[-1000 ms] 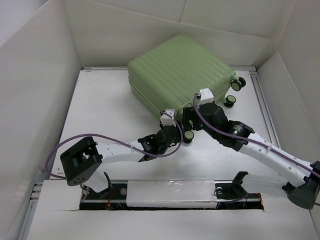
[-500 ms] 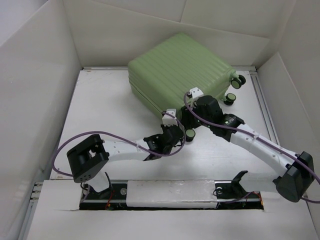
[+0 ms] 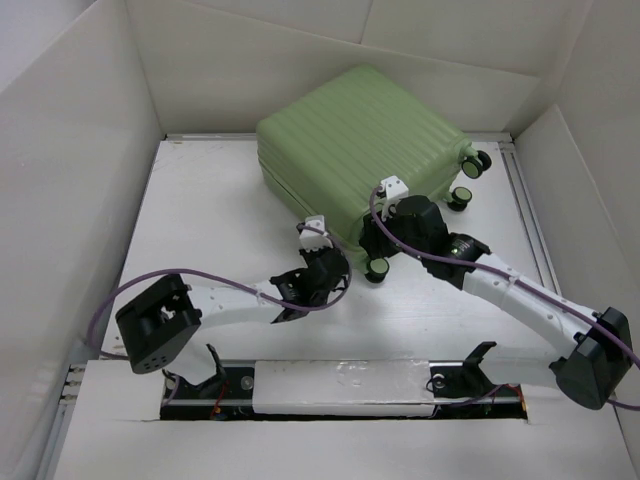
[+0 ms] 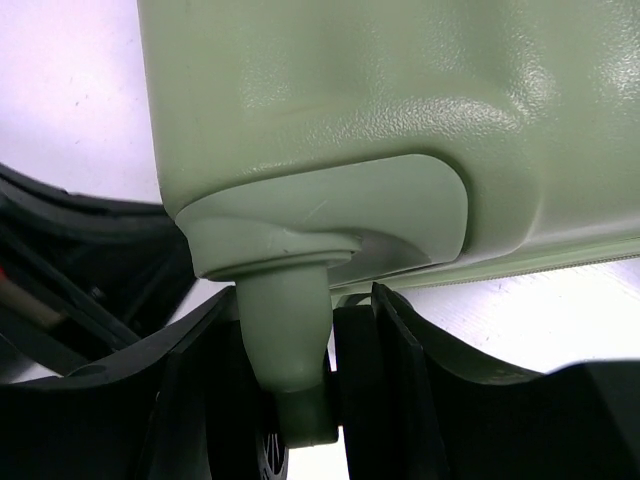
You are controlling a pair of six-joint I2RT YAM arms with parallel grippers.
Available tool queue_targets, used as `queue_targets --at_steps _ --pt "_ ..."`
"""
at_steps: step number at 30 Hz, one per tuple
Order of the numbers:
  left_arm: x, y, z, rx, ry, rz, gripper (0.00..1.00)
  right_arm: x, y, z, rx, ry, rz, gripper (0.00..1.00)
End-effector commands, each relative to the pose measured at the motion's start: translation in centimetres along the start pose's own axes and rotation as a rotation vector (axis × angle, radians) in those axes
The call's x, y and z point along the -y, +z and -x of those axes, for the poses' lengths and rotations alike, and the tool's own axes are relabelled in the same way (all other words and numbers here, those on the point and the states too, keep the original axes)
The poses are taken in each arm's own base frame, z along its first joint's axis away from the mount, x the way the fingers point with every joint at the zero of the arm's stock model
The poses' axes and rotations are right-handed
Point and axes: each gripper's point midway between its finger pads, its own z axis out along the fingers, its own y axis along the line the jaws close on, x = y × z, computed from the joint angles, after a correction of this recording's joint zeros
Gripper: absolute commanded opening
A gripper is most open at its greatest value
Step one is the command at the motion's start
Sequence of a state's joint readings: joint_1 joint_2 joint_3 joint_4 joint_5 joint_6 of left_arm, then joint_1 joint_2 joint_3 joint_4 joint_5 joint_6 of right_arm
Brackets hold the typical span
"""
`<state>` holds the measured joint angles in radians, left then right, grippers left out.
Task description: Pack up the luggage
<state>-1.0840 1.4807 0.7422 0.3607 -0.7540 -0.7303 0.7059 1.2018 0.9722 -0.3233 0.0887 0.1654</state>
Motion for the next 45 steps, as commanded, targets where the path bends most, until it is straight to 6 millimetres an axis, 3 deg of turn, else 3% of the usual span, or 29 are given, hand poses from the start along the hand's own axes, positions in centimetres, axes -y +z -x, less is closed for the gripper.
queue_targets --at_steps 1,4,5,9,13,16,17,18,19,21,22,23,24,25,26,29,31,32,33,35,36,37,40,45 --pt "-7.3 0.0 0.6 0.036 0.055 0.199 0.00 3.4 -2.0 0.5 0.027 0.023 -0.148 0.00" --pt "-9.4 0.6 1.6 0.035 0.024 0.249 0.00 3.5 -2.1 -0.6 0.005 0.029 -0.153 0.00" --pt "-10.6 1.1 2.6 0.045 -0.004 0.277 0.00 3.5 -2.8 0.0 0.032 0.032 -0.148 0.00" --pt "-14.1 2.7 3.6 0.009 -0.033 0.330 0.00 2.5 -3.0 -0.6 0.034 0.043 -0.083 0.00" --pt "-14.7 3.5 4.7 -0.019 -0.093 0.315 0.00 -0.3 -2.2 -1.4 0.006 0.010 0.007 0.00" --pt "-13.8 2.2 6.5 0.006 -0.146 0.273 0.00 -3.6 -1.2 -2.3 -0.019 -0.018 0.079 0.00" --pt "-13.7 1.6 6.4 -0.005 -0.164 0.260 0.03 -5.4 -1.3 -2.4 -0.027 -0.030 0.126 0.00" --pt "-14.1 1.0 6.6 -0.004 -0.172 0.255 0.12 -6.5 -1.3 -1.7 -0.009 -0.039 0.144 0.00" --pt "-13.1 -0.2 8.6 0.036 -0.219 0.206 0.22 -7.6 -1.0 -1.7 -0.013 -0.037 0.164 0.00" --pt "-13.2 -2.0 8.9 0.030 -0.247 0.181 0.43 -10.3 -1.3 -1.4 -0.003 -0.045 0.215 0.00" --pt "-12.4 -3.8 11.2 0.084 -0.297 0.122 0.70 -11.5 -1.2 -0.6 0.013 -0.054 0.230 0.00" --pt "-12.6 -4.9 11.7 0.101 -0.318 0.108 0.81 -12.5 -1.3 -0.4 0.013 -0.040 0.244 0.00" --pt "-12.8 -6.1 12.0 0.101 -0.337 0.095 0.88 -14.4 -1.8 -0.6 0.011 -0.053 0.278 0.00" --pt "-12.8 -7.1 11.9 0.100 -0.369 0.067 0.94 -15.2 -2.2 0.7 0.047 -0.043 0.266 0.00" --pt "-12.3 -9.4 14.2 0.166 -0.417 -0.010 0.99 -16.1 -2.0 0.6 0.044 -0.041 0.262 0.00" --pt "-11.7 -13.0 15.2 0.188 -0.476 -0.134 0.99 -20.0 -3.6 1.4 0.073 -0.032 0.311 0.00" --pt "-11.4 -14.4 15.0 0.163 -0.474 -0.177 0.99 -22.4 -4.3 0.8 0.059 -0.046 0.336 0.11" --pt "-11.1 -15.2 15.4 0.168 -0.480 -0.204 0.99 -22.6 -4.7 2.2 0.094 -0.029 0.296 0.22" --pt "-10.9 -16.1 16.0 0.184 -0.480 -0.236 0.99 -22.4 -4.5 1.3 0.058 -0.053 0.247 0.50" --pt "-10.4 -17.2 16.6 0.177 -0.472 -0.271 0.99 -22.1 -5.5 2.2 0.075 -0.054 0.185 0.72" --pt "-10.2 -17.8 17.1 0.185 -0.464 -0.290 0.99 -22.3 -6.6 3.8 0.100 -0.037 0.180 0.81" --pt "-10.1 -18.2 17.3 0.185 -0.452 -0.300 0.99 -21.8 -7.1 3.6 0.090 -0.059 0.152 1.00" --pt "-8.5 -20.2 18.6 0.178 -0.420 -0.392 0.99 -21.2 -11.1 6.6 0.155 -0.023 0.180 1.00" --pt "-6.7 -21.9 19.8 0.180 -0.389 -0.500 0.99 -16.3 -15.2 9.2 0.250 0.049 0.120 1.00"
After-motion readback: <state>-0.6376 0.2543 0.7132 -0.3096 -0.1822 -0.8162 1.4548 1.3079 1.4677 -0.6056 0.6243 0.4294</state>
